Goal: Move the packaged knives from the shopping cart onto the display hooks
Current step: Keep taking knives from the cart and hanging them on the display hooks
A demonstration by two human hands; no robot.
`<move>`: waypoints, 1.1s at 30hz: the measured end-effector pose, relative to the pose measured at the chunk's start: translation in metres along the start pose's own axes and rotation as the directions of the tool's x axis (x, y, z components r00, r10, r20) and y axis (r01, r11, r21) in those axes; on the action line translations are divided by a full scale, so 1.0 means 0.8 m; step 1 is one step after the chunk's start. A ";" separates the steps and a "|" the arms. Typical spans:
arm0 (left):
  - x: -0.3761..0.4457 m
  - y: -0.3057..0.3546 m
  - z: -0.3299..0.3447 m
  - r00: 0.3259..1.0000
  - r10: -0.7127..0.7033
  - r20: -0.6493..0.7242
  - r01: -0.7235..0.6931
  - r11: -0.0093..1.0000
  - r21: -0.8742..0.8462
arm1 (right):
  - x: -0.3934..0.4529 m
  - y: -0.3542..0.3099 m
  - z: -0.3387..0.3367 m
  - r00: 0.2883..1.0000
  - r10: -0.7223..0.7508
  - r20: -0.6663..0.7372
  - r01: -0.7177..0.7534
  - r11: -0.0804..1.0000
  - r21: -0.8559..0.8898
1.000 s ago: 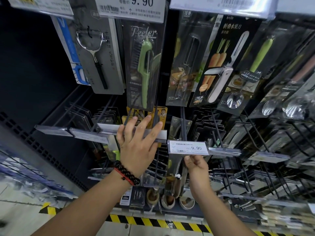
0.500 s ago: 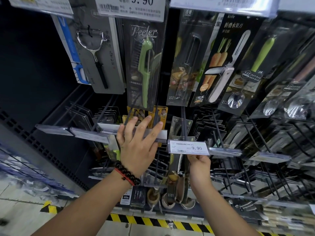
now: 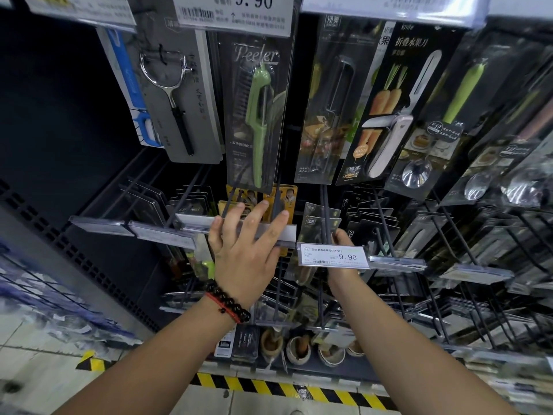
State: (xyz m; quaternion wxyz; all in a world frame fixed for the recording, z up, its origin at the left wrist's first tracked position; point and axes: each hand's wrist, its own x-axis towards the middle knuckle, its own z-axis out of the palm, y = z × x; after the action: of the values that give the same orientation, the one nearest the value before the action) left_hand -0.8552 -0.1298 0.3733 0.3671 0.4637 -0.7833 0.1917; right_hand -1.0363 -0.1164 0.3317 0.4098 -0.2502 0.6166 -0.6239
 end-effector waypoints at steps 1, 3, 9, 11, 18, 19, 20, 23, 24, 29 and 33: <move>0.000 0.000 -0.001 1.000 0.000 0.011 0.000 1.000 -0.002 | 0.001 0.000 -0.001 1.000 0.005 0.009 -0.005 1.000 -0.014; -0.002 0.000 -0.005 0.999 0.007 0.040 -0.007 1.000 0.001 | 0.000 0.000 -0.001 0.999 0.031 0.023 -0.030 0.999 -0.029; -0.016 -0.008 -0.023 0.997 0.064 0.034 -0.056 0.977 -0.205 | -0.011 0.032 -0.022 0.960 0.272 -0.066 -0.280 0.937 -0.208; -0.030 -0.013 -0.033 0.995 0.094 -0.036 -0.101 0.934 -0.343 | -0.030 0.049 -0.033 0.963 0.258 -0.074 -0.268 0.936 -0.230; -0.094 -0.024 -0.044 0.875 -0.015 0.483 0.270 0.844 -0.463 | -0.120 0.046 -0.039 0.995 0.079 -0.063 -0.099 0.890 -0.446; -0.104 -0.025 -0.043 0.830 -0.012 0.558 0.303 0.849 -0.432 | -0.134 0.042 -0.038 0.999 0.036 -0.035 -0.049 0.868 -0.494; -0.115 -0.026 -0.042 0.795 -0.007 0.607 0.320 0.855 -0.408 | -0.147 0.039 -0.037 1.000 0.005 0.001 -0.004 0.836 -0.549; -0.141 -0.029 -0.052 0.706 0.021 0.708 0.317 0.884 -0.342 | -0.183 0.039 -0.034 0.992 -0.054 0.111 0.117 0.696 -0.708; -0.150 -0.030 -0.058 0.679 0.024 0.734 0.312 0.895 -0.318 | -0.194 0.040 -0.032 0.986 -0.072 0.149 0.160 0.638 -0.753; -0.205 -0.044 -0.108 0.624 -0.055 0.780 0.344 0.915 -0.210 | -0.250 0.055 -0.014 0.928 -0.102 0.359 0.371 0.355 -0.858; -0.281 -0.057 -0.180 0.536 -0.178 0.825 0.399 0.915 -0.062 | -0.307 0.093 0.004 0.820 -0.033 0.571 0.569 0.154 -0.808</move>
State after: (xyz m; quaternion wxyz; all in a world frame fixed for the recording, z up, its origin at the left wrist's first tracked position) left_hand -0.6906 0.0713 0.2968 0.0531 0.5743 -0.7920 -0.2001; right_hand -0.8862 0.0904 0.3067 0.1492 -0.6978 0.6928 -0.1041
